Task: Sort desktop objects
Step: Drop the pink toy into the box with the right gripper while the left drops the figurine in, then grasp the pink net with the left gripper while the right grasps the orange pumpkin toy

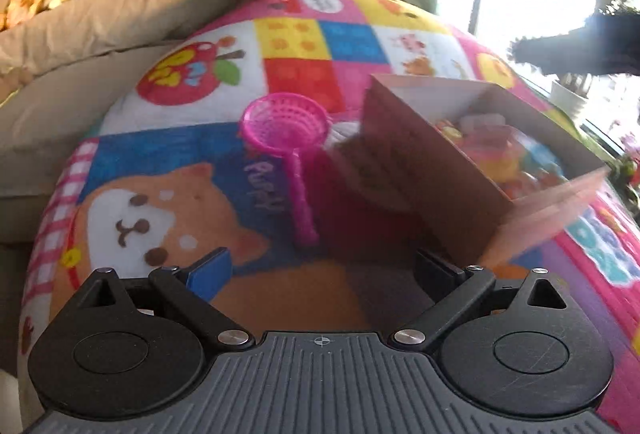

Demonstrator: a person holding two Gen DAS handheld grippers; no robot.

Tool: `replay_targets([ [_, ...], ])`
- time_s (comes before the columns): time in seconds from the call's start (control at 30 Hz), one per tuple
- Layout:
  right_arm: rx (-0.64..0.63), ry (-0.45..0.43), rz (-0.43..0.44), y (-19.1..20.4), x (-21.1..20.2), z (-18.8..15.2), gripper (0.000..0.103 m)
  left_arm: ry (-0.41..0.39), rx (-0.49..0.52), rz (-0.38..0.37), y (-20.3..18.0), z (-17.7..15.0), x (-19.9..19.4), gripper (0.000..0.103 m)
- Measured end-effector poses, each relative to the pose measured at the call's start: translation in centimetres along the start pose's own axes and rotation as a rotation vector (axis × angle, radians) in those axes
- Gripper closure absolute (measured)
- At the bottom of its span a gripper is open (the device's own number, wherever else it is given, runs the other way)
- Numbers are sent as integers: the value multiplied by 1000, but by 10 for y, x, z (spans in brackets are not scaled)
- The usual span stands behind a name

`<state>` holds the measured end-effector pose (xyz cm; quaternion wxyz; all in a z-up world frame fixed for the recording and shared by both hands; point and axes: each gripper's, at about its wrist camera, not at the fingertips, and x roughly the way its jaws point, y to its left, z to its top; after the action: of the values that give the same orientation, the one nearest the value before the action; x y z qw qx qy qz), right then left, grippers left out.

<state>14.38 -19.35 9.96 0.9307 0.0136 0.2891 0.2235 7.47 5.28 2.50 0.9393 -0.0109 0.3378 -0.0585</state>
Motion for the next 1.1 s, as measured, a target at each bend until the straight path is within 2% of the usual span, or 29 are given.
replay_targets([
  [0.1, -38, -25, -6, -1, -25, -15, 32, -26, -23, 55, 4, 9, 17, 3],
  [0.17, -71, -13, 6, 2, -42, -29, 32, -20, -33, 75, 6, 16, 32, 11],
  [0.23, -121, 27, 43, 9, -58, -48, 32, 3, -29, 84, 4, 23, 48, 26],
  [0.3, -162, 72, 92, 16, -71, -66, 32, 11, 3, 124, -2, 26, 61, 29],
  [0.33, -172, 95, 121, 20, -78, -75, 32, 0, 24, 144, -6, 28, 65, 35],
  [0.37, -175, 113, 147, 23, -83, -82, 31, -5, 36, 145, -9, 31, 68, 41],
  [0.43, -174, 139, 189, 30, -91, -94, 29, 5, 34, 131, -11, 34, 68, 66],
  [0.5, -182, 155, 224, 37, -97, -103, 27, 17, 45, 112, -15, 31, 61, 76],
  [0.6, -198, 172, 271, 47, -102, -117, 25, 30, 80, 88, -21, 19, 42, 77],
  [0.73, -240, 155, 251, 55, -98, -123, 25, 59, 103, 50, -24, -6, 10, 77],
  [0.9, -127, 152, 184, 37, -68, -111, 24, 86, 103, 16, -27, -25, -18, 76],
  [0.97, -98, 152, 168, 30, -52, -106, 24, 86, 91, 6, -26, -27, -22, 71],
  [1.0, -88, 158, 157, 28, -43, -103, 24, 82, 84, 4, -25, -27, -23, 58],
  [1.03, -81, 160, 148, 26, -35, -102, 24, 72, 78, 4, -24, -26, -23, 36],
  [1.07, -77, 161, 138, 25, -28, -100, 24, 57, 73, 9, -23, -25, -22, 25],
  [1.1, -66, 179, 149, 23, -21, -100, 24, 33, 66, 14, -22, -24, -22, 4],
])
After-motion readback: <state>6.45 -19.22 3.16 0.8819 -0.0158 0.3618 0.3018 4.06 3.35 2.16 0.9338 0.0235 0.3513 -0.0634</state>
